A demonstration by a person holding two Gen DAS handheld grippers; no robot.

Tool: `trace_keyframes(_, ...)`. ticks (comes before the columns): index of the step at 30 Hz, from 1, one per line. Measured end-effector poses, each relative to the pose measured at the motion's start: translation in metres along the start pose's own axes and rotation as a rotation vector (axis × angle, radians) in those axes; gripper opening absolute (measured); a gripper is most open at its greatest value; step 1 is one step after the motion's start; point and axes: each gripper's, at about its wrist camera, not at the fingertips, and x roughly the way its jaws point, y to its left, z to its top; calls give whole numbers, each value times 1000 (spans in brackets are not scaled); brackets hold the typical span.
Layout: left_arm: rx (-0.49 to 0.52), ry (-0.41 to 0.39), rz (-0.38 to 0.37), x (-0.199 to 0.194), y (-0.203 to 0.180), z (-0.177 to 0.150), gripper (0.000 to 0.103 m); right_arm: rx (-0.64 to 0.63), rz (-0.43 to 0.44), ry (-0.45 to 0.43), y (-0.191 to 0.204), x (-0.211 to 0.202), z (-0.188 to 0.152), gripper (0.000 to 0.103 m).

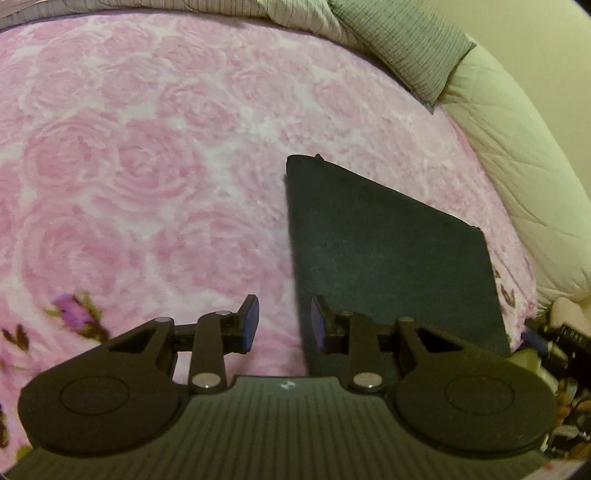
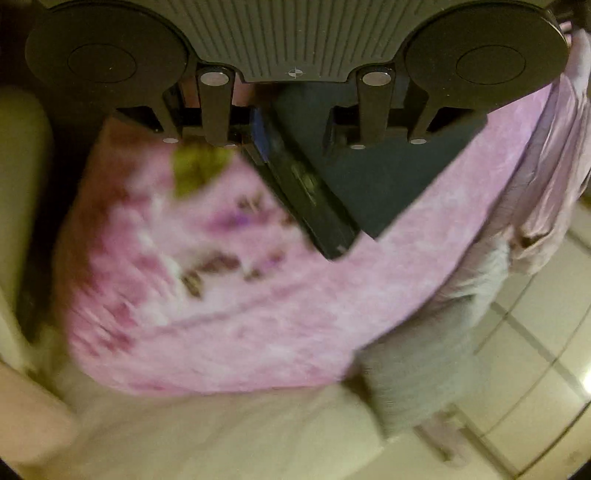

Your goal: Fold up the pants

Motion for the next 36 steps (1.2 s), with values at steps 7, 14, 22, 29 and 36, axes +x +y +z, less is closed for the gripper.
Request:
trace_keyframes(7,37,-10,17,23,-26,13,25,-225,127,116,33,95,34,30)
trace_keyframes(14,25,-33,15,34,-40,22,25,-97,310,154,10,109,41,1)
trace_keyframes(22,122,-31,36,42,-59,23,25,59,270,73,-27,98,56,0)
trace_keyframes(29,177,-23,61,50,-68,23,25,-95,32,118,-11,125,53,5)
trace_keyframes(36,335,-103,56,61,-93,49,25,-348,3,-22,33,92,70,40)
